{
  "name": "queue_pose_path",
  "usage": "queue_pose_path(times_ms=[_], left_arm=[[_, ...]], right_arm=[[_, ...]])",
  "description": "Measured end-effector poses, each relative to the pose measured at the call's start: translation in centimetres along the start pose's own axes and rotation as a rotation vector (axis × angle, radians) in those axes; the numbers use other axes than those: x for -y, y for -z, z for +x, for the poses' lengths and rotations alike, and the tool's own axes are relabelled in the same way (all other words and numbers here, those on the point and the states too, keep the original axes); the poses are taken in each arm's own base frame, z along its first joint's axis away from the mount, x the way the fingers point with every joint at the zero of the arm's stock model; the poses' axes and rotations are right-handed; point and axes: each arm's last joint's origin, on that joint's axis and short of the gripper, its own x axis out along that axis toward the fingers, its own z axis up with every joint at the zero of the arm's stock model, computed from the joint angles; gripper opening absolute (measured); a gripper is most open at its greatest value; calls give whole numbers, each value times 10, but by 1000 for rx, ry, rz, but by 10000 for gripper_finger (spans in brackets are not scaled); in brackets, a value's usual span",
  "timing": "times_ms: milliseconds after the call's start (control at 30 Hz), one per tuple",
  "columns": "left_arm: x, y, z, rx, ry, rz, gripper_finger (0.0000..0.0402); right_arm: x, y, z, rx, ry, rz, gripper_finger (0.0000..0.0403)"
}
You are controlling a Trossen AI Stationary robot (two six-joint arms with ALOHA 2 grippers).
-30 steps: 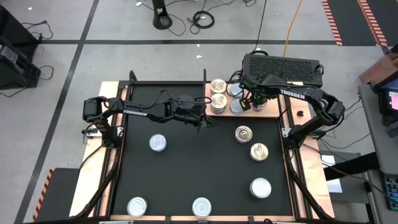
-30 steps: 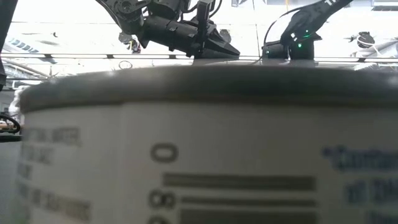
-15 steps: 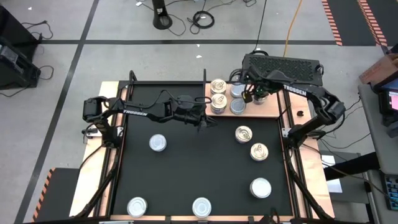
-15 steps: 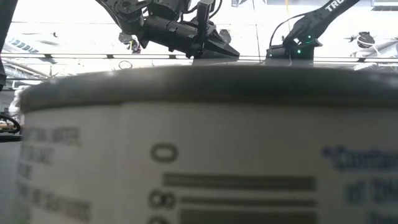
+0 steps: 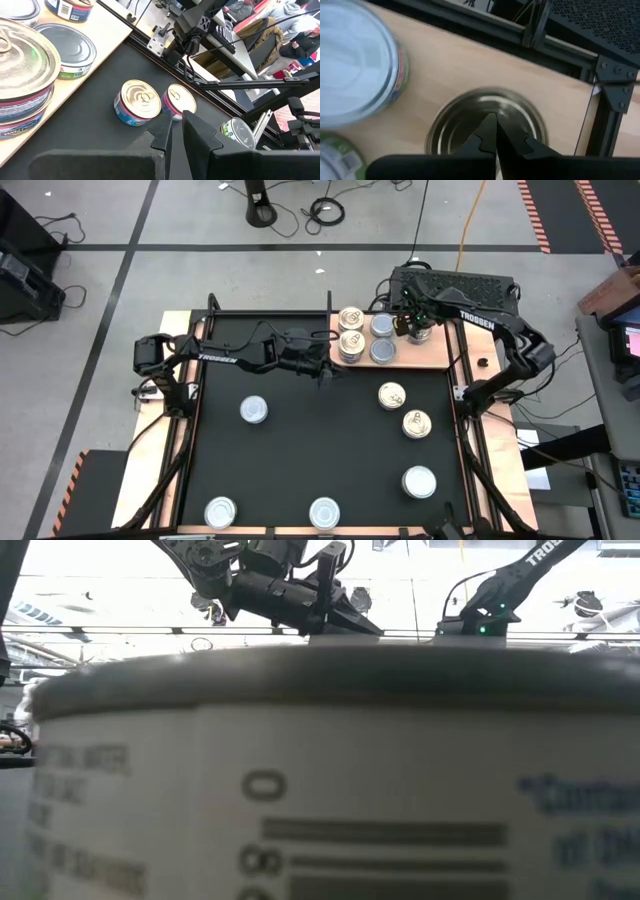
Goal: Stack canned seafood by type on shelf
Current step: Put the blue pink tuna can on the shelf
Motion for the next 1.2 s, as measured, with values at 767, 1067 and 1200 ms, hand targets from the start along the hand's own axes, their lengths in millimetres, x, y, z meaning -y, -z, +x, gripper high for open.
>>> queue_pose_path(times_ms=[767, 1067, 1200], left_arm=[[-3, -2, -1, 9, -6, -27, 44], [-3, -2, -1, 9, -6, -27, 44], [-3, -2, -1, 9, -6, -27, 44]], right_arm=[[-5, -10, -21, -62, 31, -96, 0], [-5, -7, -12, -43, 36, -98, 0], [-6, -6, -7, -27, 35, -100, 0]])
